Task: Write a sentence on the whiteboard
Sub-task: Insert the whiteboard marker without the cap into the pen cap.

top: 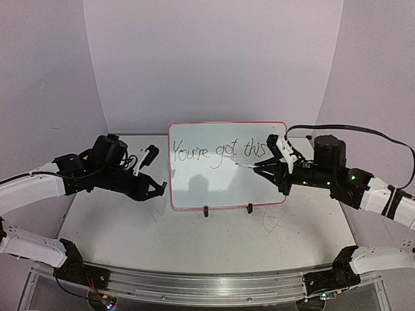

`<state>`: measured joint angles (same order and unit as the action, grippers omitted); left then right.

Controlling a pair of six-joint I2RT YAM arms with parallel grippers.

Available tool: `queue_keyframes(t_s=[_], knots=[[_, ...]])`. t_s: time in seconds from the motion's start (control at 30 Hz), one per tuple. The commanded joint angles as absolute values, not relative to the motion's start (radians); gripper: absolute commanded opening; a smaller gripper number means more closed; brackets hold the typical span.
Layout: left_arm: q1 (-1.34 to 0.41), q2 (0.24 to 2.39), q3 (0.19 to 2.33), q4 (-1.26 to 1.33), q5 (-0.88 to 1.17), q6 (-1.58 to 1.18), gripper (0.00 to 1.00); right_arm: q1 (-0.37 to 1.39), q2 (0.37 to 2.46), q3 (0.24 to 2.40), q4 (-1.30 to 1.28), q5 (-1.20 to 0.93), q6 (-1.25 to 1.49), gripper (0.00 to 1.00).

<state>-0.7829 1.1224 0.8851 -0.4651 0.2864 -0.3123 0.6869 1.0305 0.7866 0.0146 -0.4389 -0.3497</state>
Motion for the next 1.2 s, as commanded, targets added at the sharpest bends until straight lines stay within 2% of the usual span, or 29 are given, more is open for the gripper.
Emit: queue_keyframes(t_s=[0.0,0.1,0.23,0.43,0.6,1.17], knots=[[-0.936,1.09,0.922,-0.312,0.027,0.045,0.0,0.694,1.132,0.92,0.021,-0.643,-0.265,0.0],[-0.994,1.071,0.853,-0.122,-0.13,0.246,0.0,0.694,1.237,1.057,-0.084,-0.657,-0.077,0.0],[-1.018,1.08,0.773,0.081,-0.22,0.453,0.0,0.695,1.316,1.138,-0.146,-0.835,0.084,0.0],[-1.057,1.134,0.76,0.146,-0.296,0.639,0.0,0.697,1.367,1.166,-0.118,-0.859,0.263,0.0],[-1.062,1.186,0.763,0.148,-0.266,0.689,0.0,0.7,1.4,1.179,-0.125,-0.803,0.286,0.0],[-1.07,1.269,0.761,0.148,-0.247,0.699,0.0,0.768,1.588,1.311,-0.19,-0.822,0.32,0.0]])
